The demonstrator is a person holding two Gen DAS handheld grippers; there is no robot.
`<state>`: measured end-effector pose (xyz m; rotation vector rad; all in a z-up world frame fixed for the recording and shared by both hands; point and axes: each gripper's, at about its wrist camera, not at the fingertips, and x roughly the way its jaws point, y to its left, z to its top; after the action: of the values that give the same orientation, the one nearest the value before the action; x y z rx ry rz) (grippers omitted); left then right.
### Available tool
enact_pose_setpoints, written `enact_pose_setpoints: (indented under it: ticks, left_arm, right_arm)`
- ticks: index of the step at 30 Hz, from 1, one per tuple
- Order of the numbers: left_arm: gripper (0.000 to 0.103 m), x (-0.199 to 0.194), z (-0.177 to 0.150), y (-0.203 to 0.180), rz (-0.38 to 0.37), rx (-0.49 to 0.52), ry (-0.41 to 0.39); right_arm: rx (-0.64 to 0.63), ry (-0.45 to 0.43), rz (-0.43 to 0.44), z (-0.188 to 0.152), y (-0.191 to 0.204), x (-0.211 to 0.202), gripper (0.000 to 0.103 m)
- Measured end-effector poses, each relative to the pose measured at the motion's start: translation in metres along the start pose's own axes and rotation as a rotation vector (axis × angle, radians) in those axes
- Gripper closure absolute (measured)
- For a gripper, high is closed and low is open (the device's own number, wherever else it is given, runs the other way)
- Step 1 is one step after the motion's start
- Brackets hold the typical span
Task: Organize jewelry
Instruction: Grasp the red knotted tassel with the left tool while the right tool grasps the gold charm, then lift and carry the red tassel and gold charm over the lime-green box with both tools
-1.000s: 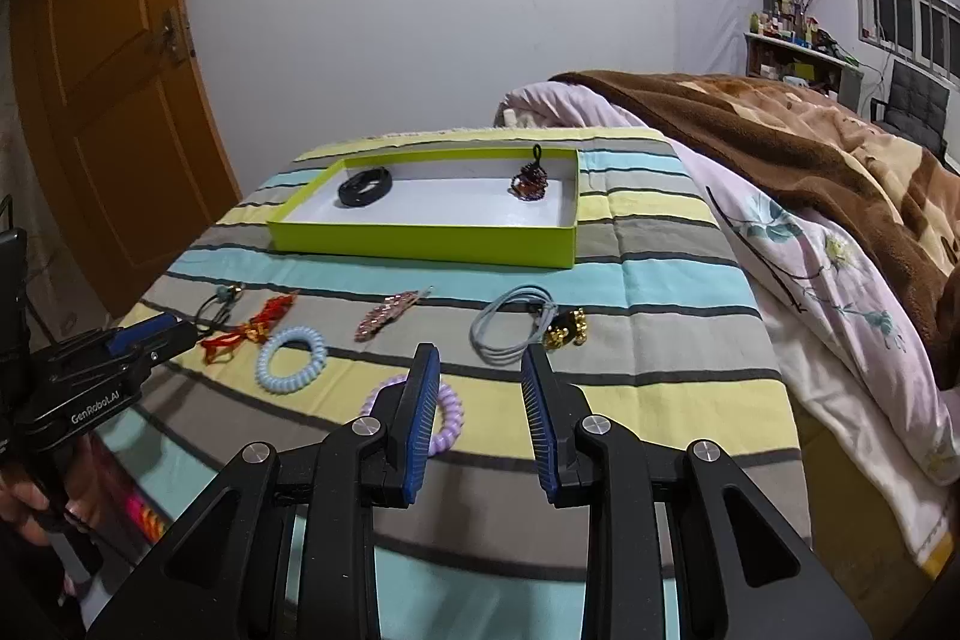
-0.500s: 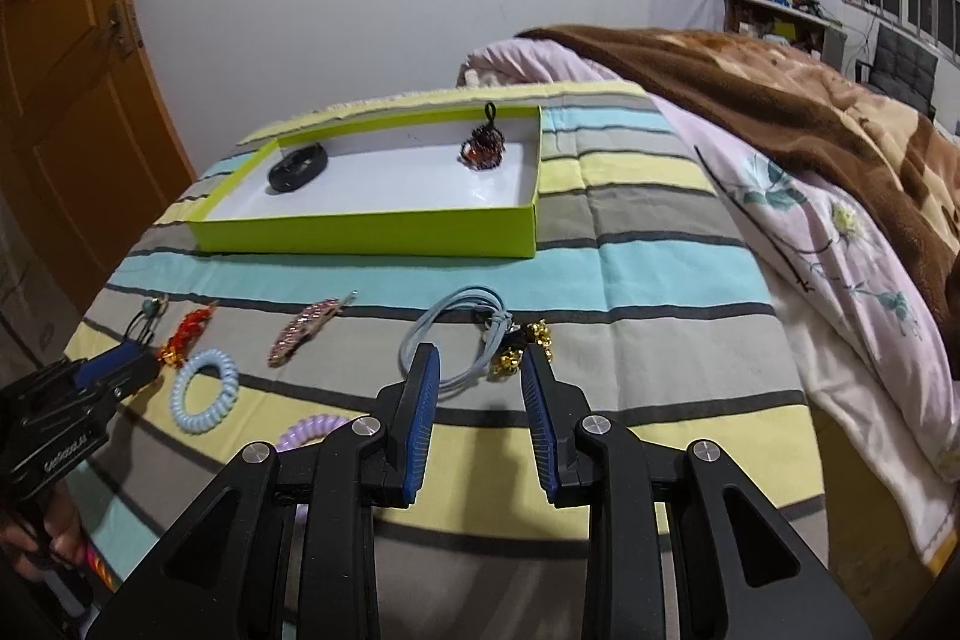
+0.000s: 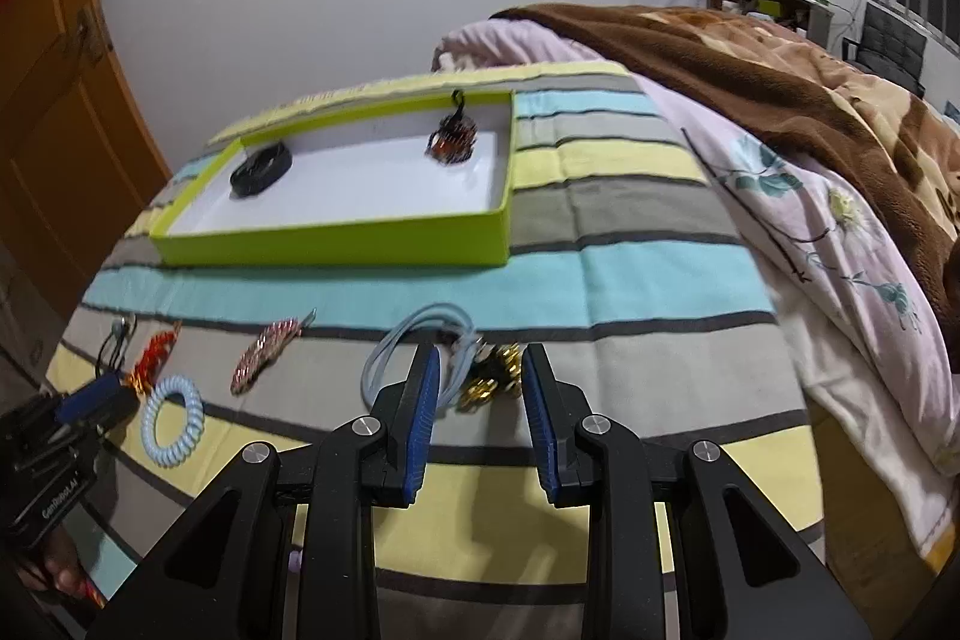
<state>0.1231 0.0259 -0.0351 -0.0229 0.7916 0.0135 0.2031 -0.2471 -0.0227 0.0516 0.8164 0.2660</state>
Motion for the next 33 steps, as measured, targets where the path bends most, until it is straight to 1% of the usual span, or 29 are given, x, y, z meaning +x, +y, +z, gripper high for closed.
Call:
enact_pose_setpoints:
  ticks: [2,4,5,6,8,11,13,17,18,19,21,25,28,33]
  left_arm:
    - [0.078,0.000,0.001,0.001,-0.001,-0.007,-0.001]
    - [0.082,0.000,0.001,0.002,-0.002,-0.010,-0.003]
    - [0.083,0.001,0.001,0.002,-0.003,-0.008,-0.003]
    - [0.083,0.000,0.000,0.002,-0.001,-0.006,-0.003]
    - [0.088,0.000,0.000,0.001,0.001,0.003,-0.003]
    - [0.089,0.000,0.000,-0.002,0.006,0.019,-0.002]
    - [0.089,0.000,0.000,-0.001,0.005,0.018,-0.002]
    - [0.089,0.000,0.000,-0.001,0.002,0.018,0.000]
    - [0.089,0.000,0.000,-0.001,0.002,0.021,0.001]
    - [0.089,0.000,0.000,-0.002,0.002,0.024,0.001]
    - [0.089,0.000,0.000,-0.003,0.002,0.029,0.002]
    - [0.093,0.000,0.000,-0.005,0.003,0.044,0.003]
    - [0.096,-0.002,-0.001,-0.004,-0.001,0.041,-0.005]
    - [0.097,-0.013,-0.006,0.002,-0.058,0.003,-0.034]
  right_arm:
    - [0.016,-0.003,-0.002,0.003,-0.006,0.000,0.074]
    - [0.032,0.018,-0.007,0.005,-0.012,0.005,0.074]
    - [0.039,0.029,-0.004,0.005,-0.014,0.007,0.074]
    - [0.046,0.042,0.009,0.004,-0.016,0.010,0.074]
    - [0.042,0.050,0.026,0.005,-0.015,0.011,0.074]
    - [0.023,0.070,0.039,0.006,-0.010,0.015,0.074]
    - [0.028,0.104,0.067,0.004,-0.008,0.021,0.074]
    - [0.033,0.099,0.073,0.005,-0.009,0.024,0.074]
    - [0.031,0.096,0.074,0.006,-0.010,0.024,0.077]
    - [0.027,0.096,0.068,0.006,-0.010,0.024,0.082]
    - [0.017,0.093,0.066,0.006,-0.010,0.025,0.086]
    - [-0.009,0.086,0.055,0.006,-0.007,0.025,0.087]
    - [-0.009,0.081,0.064,0.004,-0.008,0.022,0.087]
    - [0.011,0.058,0.083,0.001,-0.010,0.009,0.087]
